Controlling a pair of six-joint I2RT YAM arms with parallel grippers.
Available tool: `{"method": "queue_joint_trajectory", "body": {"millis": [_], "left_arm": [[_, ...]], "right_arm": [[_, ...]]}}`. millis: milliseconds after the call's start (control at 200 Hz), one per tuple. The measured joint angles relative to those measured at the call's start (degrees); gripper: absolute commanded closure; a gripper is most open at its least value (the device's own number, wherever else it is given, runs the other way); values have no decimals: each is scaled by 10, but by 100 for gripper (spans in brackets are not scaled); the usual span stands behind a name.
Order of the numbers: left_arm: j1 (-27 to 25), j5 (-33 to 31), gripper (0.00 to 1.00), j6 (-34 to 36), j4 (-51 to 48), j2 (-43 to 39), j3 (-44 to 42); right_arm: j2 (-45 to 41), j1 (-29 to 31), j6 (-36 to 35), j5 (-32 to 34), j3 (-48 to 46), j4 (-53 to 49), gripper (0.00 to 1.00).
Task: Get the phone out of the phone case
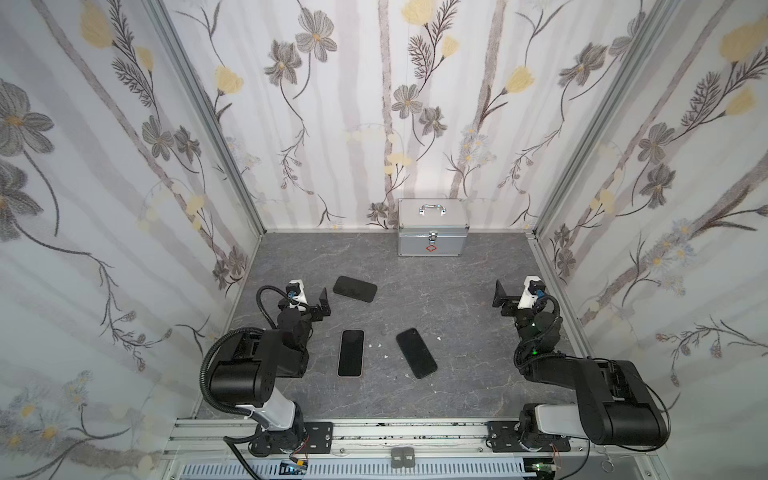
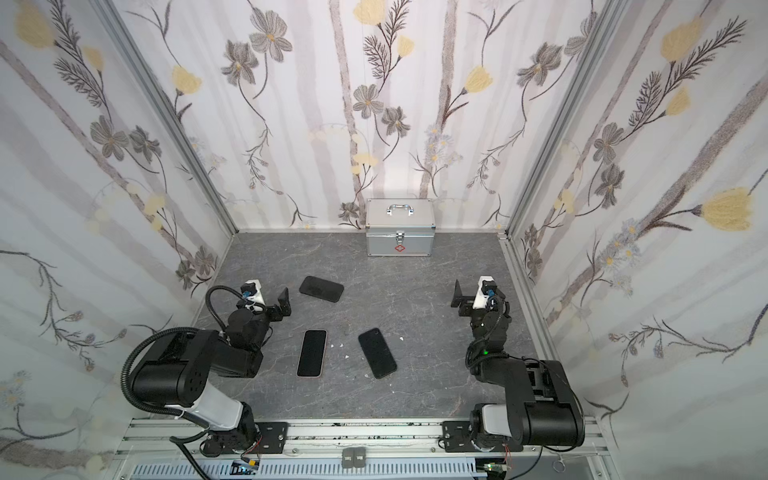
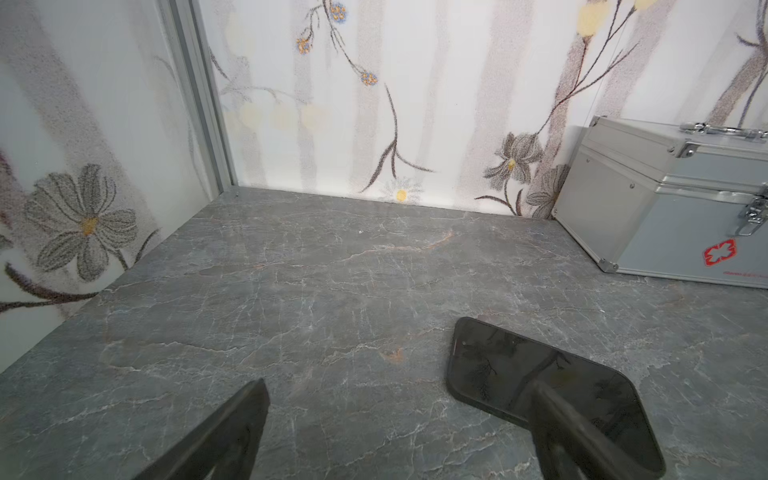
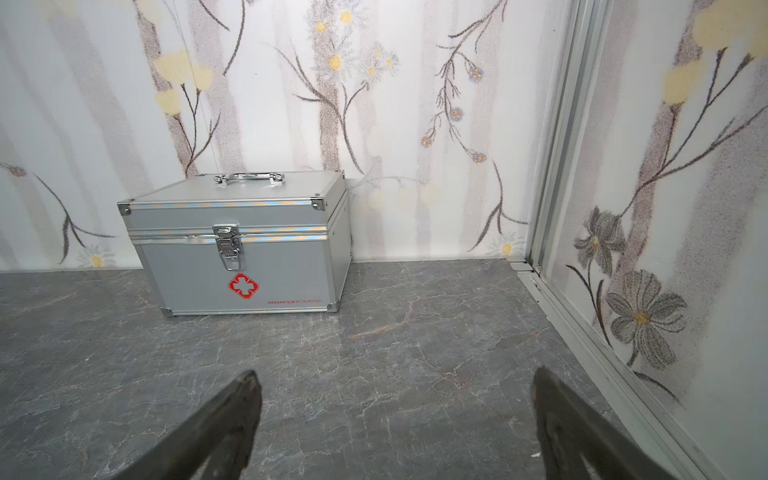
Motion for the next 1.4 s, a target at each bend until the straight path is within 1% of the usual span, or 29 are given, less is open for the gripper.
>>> {"method": "queue_joint_trajectory", "body": {"millis": [360, 575, 859, 934, 1009, 1089, 1219, 1294, 1399], "left_arm": [[0, -1, 0, -1, 0, 0, 0], [-1, -52, 0, -19, 0, -1, 0], [-21, -66, 0, -14, 0, -5, 0], [-27, -69, 0, -3, -11, -24, -1], [-35, -87, 0, -2, -39, -74, 0], [-47, -115, 0, 0, -75, -133, 13], [-71, -181, 0, -12, -141, -220, 36], [-79, -220, 0, -42, -223, -258, 80], [-82, -231, 0, -89, -351, -279, 158]], "right_arm": [[0, 0, 0, 0, 0, 0, 0], [0, 0, 0, 0, 0, 0, 0], [0, 1, -3, 0, -6, 4, 0], [-4, 1, -5, -4, -14, 7, 0], [-27, 2, -7, -4, -26, 5, 0], [-71, 3, -8, 0, -27, -8, 0], [-148, 4, -3, 9, 3, -89, 0], [-189, 5, 22, 22, 29, -146, 0], [-225, 5, 72, 24, 59, -220, 0]]}}
